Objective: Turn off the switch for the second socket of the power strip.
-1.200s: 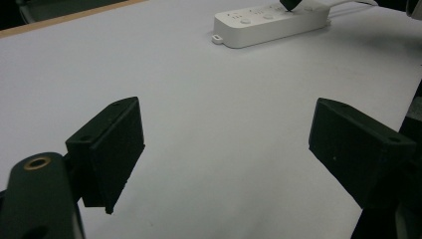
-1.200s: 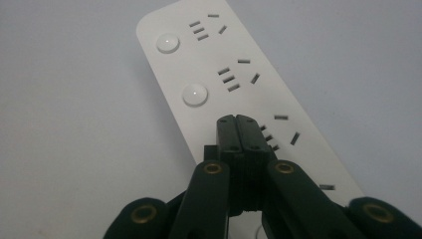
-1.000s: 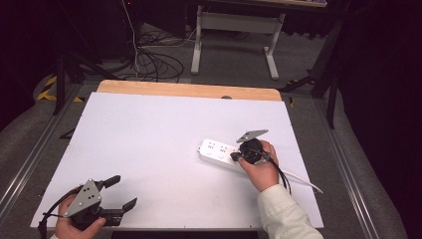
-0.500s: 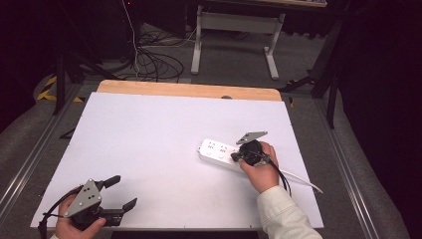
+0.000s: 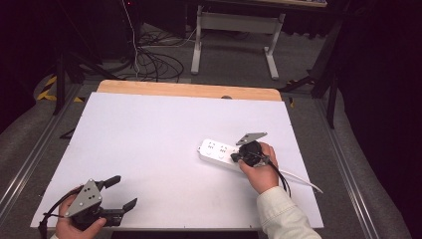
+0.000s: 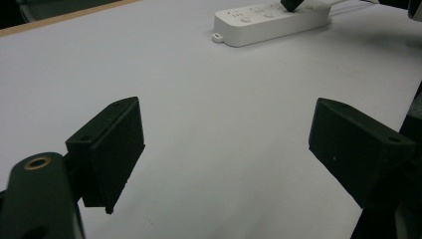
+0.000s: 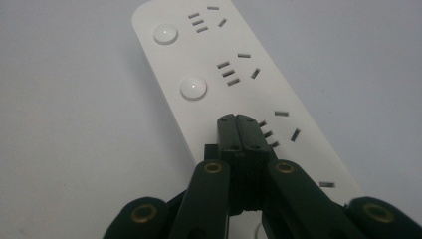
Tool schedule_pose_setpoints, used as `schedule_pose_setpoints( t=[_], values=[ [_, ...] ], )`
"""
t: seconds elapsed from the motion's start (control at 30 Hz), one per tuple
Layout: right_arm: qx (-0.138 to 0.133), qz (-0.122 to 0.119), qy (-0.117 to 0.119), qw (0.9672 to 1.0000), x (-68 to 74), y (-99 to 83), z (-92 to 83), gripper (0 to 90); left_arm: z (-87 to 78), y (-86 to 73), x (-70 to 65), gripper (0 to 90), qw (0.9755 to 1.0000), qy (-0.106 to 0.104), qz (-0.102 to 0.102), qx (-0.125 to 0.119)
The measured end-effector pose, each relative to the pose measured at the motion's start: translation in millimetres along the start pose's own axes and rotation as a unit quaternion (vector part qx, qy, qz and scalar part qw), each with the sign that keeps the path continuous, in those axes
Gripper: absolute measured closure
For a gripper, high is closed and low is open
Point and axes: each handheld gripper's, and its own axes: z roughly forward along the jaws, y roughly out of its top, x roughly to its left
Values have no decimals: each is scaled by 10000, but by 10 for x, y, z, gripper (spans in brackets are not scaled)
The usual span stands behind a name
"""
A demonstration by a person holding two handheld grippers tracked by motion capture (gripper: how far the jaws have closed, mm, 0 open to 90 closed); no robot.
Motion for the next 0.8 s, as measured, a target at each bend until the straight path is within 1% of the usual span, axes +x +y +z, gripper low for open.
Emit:
schedule_pose_setpoints(
  t=[0.2, 0.33, 0.6, 0.73, 0.8],
  values=[
    [18, -43, -60, 10000, 18, 4, 2, 900, 0, 0, -1, 148, 10000, 2, 0, 1],
    [-3, 2, -55, 10000, 15, -3, 2, 900, -1, -1, 0, 148, 10000, 4, -3, 1],
    [-59, 6, -83, 9999, 24, -23, 0, 900, 1, -1, -2, 149, 10000, 10, -5, 6],
    [-42, -50, -122, 9999, 36, -18, 0, 900, 5, -3, 3, 150, 10000, 22, -1, 29],
    [-40, -60, -139, 9999, 43, -18, 2, 900, 6, -3, -3, 150, 10000, 20, -30, 19]
  ],
)
